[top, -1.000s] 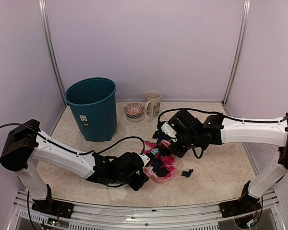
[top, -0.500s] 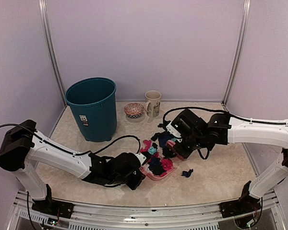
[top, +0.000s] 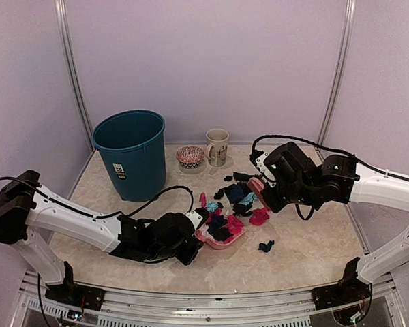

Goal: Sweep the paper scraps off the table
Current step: Sweep the paper scraps into the dustpan, then dump the paper scraps in the dustpan into the trash bin.

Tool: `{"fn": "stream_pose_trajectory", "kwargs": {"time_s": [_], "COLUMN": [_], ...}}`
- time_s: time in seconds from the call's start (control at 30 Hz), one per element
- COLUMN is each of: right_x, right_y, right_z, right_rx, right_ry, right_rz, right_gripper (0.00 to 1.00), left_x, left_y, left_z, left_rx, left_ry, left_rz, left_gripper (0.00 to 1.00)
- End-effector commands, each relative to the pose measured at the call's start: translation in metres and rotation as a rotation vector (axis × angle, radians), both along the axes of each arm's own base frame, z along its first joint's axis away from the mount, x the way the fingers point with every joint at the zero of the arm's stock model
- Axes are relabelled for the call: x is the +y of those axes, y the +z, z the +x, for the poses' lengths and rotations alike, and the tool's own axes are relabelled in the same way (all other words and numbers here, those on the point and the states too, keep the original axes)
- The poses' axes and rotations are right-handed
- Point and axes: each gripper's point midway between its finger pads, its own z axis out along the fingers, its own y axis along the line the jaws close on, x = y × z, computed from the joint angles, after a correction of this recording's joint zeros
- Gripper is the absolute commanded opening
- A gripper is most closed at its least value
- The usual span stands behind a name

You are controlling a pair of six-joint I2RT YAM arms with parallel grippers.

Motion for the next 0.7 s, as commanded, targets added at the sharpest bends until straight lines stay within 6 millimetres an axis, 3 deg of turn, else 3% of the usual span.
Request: {"fn": "stream_pose_trajectory", "kwargs": {"time_s": [0.0, 0.27, 0.67], "right_x": [-0.022, -0.046, -0.062], "right_y": [0.017, 0.033, 0.026], "right_z": [0.005, 0.01, 0.013], "right_rx": [-0.072, -0.13, -0.133], "right_ry": [-0.106, -0.179, -0.219], "right_rz": [0.03, 0.107, 0.155], "right_gripper": [0.0, 0.0, 0.0], "left_x": [0.007, 0.014, 0.025], "left_y": [0.017, 0.04, 0.084], "left_z": [0.007, 0.011, 0.02], "left_rx": [-0.043, -0.086, -0.145], "left_ry": [0.035, 0.058, 0.085], "left_rz": [-0.016, -0.023, -0.032], "left_gripper": [0.0, 0.0, 0.0]}}
